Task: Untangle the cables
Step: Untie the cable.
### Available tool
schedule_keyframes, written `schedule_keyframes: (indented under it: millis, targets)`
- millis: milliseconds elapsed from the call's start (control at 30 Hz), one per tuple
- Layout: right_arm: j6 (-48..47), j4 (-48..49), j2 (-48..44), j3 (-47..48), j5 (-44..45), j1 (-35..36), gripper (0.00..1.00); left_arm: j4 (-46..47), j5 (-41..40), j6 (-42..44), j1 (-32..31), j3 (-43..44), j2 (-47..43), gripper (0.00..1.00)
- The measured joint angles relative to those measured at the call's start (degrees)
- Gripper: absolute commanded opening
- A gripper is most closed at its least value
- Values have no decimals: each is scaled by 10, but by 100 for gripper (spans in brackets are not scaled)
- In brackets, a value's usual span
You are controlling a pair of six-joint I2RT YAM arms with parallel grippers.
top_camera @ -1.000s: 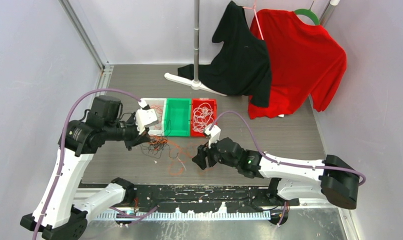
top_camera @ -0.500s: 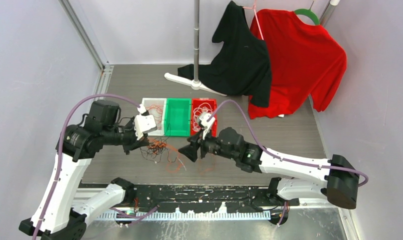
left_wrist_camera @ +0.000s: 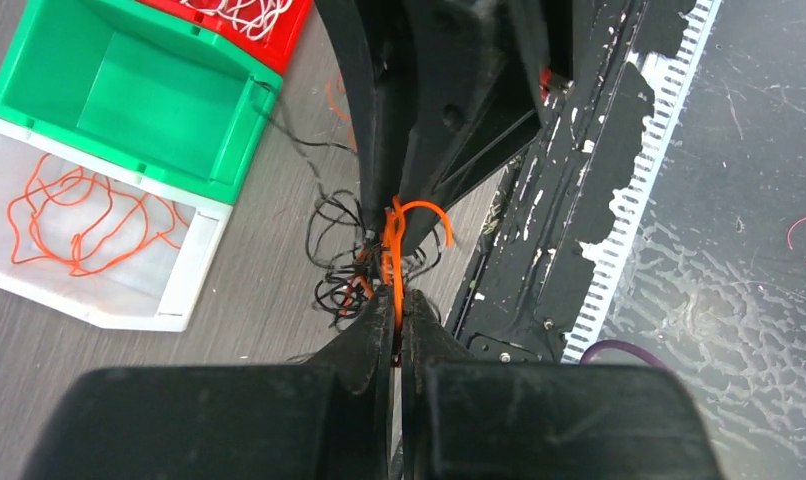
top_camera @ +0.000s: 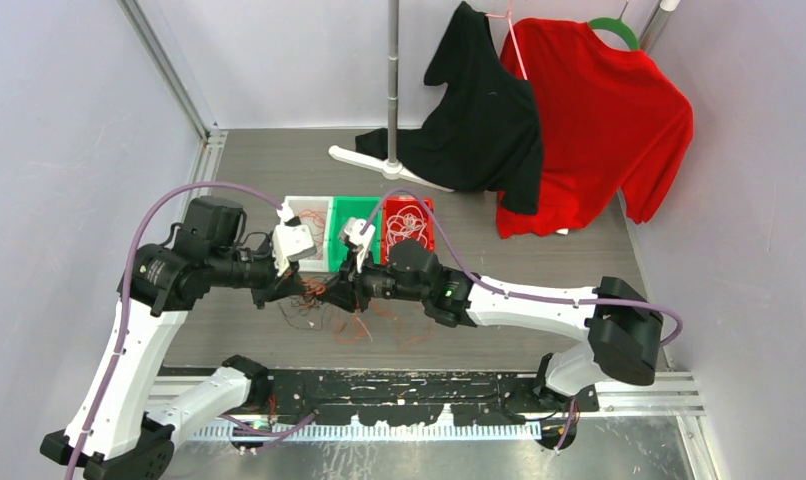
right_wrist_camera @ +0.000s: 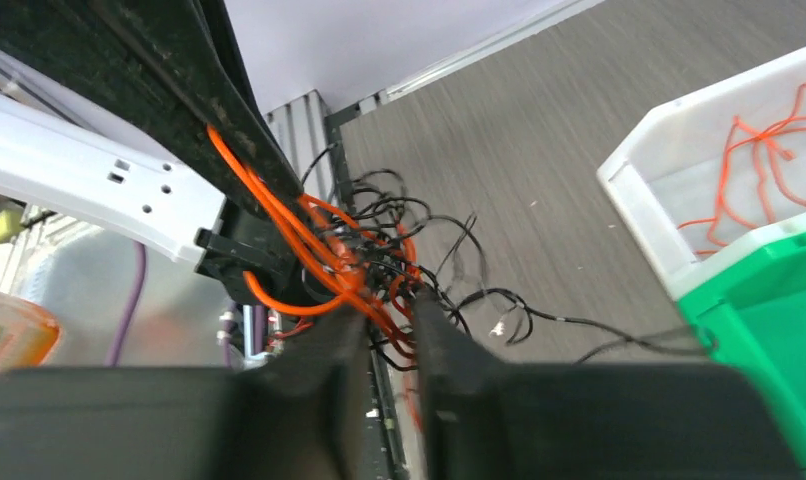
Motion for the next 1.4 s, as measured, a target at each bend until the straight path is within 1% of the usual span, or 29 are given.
schedule_keyframes:
  millis: [33, 67, 100, 133, 167, 200, 233, 400, 500, 600, 667, 767, 900, 933, 1033, 1167, 1233, 1267, 1333, 1367, 1400]
  targets:
    - [2, 0, 5, 4, -1, 0, 2, 0, 2, -1, 0, 0, 0, 9]
    - [5, 2, 7, 8, -2, 0, 1, 0, 3, -2, 0, 0, 0, 22]
    - [6, 4, 8, 9, -3, 1, 1, 1, 4, -3, 0, 0, 0, 37]
    - [9, 5, 6, 9, -2, 1, 1, 1, 4, -5, 0, 0, 0, 50]
    - [10, 7, 5, 9, 0, 1, 1, 1, 4, -8, 0, 0, 0, 59]
    - [11, 9, 2, 8, 2, 1, 1, 2, 3, -16, 0, 0, 0, 63]
    - [12, 10, -3, 6, 5, 1, 1, 3, -1, -20, 0, 0, 0, 65]
    - [19, 28, -61, -33, 17, 1, 1, 9, -27, -35, 0, 0, 0, 67]
    - [27, 40, -106, -66, 24, 1, 1, 16, -34, -50, 0, 1, 0, 65]
    - [35, 51, -151, -103, 35, 1, 1, 27, -32, -73, 0, 1, -4, 55]
    - [43, 58, -176, -125, 43, 1, 1, 35, -22, -91, 0, 1, -9, 52]
    - [51, 66, -189, -135, 48, 1, 1, 52, 13, -123, 1, -10, -16, 51]
    - [63, 76, -187, -135, 46, 1, 1, 79, 73, -178, 6, -37, -18, 52]
    - [66, 79, -185, -135, 45, 1, 1, 84, 85, -189, 7, -42, -18, 51]
    - [75, 90, -179, -135, 44, 1, 1, 110, 112, -228, 9, -50, -15, 38]
    - [84, 100, -175, -135, 43, 1, 1, 139, 119, -261, 11, -51, -13, 14]
    - [89, 106, -175, -135, 43, 0, 1, 147, 118, -269, 11, -52, -14, 4]
    - [90, 109, -175, -135, 45, 0, 1, 150, 116, -271, 11, -52, -15, 0]
    - [92, 111, -175, -135, 50, 0, 6, 152, 106, -267, 11, -52, -17, 0]
    - [93, 111, -175, -135, 56, 0, 10, 151, 101, -264, 11, -52, -18, 0]
    - [94, 111, -175, -136, 64, 0, 17, 151, 95, -262, 11, -52, -18, 0]
